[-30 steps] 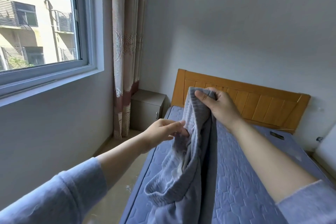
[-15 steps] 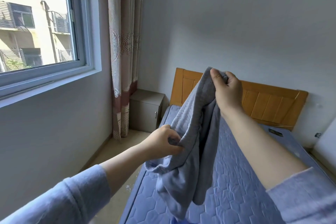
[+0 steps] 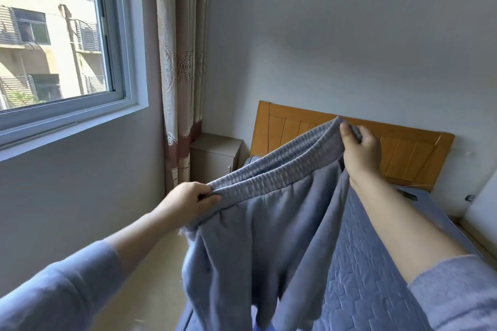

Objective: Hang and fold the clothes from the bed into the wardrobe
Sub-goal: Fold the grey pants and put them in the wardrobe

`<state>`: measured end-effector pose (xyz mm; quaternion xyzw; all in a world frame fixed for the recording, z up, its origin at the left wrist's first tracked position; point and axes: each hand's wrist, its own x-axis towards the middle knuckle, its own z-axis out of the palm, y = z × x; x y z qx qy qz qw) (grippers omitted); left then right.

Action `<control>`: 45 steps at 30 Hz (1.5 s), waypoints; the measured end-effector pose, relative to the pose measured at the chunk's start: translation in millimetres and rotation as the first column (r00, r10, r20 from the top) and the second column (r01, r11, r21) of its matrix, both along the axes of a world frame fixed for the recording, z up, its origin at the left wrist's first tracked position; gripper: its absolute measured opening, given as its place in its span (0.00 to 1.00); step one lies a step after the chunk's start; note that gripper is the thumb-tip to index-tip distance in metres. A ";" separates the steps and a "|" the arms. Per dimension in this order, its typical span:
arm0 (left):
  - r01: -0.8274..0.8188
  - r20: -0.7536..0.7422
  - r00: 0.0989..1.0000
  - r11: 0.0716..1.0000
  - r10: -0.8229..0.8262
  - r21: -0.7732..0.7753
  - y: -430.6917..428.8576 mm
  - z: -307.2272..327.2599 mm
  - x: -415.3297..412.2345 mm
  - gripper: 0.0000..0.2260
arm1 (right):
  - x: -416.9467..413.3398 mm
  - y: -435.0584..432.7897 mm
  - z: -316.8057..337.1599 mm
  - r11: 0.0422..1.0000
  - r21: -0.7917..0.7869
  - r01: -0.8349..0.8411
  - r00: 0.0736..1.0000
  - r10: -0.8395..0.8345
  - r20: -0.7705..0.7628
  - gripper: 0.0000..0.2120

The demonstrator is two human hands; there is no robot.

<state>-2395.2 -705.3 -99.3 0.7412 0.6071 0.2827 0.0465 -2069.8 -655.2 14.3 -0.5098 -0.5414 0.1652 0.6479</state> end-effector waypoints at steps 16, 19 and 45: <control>-0.230 -0.108 0.966 0.972 0.234 0.055 9.6 33.4 -42.7 0.14 | 16.5 -17.0 -41.5 0.944 -0.152 -0.292 0.885 0.327 0.333 0.17; -0.296 -0.079 0.951 0.953 0.300 0.062 14.0 43.3 -55.5 0.17 | 5.5 -35.3 -33.0 0.837 -0.290 -0.464 0.677 0.546 0.494 0.12; -0.189 -0.193 0.959 0.976 0.208 0.110 14.6 41.1 -84.5 0.20 | 17.3 -7.7 -72.6 0.936 -0.338 -0.098 0.669 0.313 0.674 0.15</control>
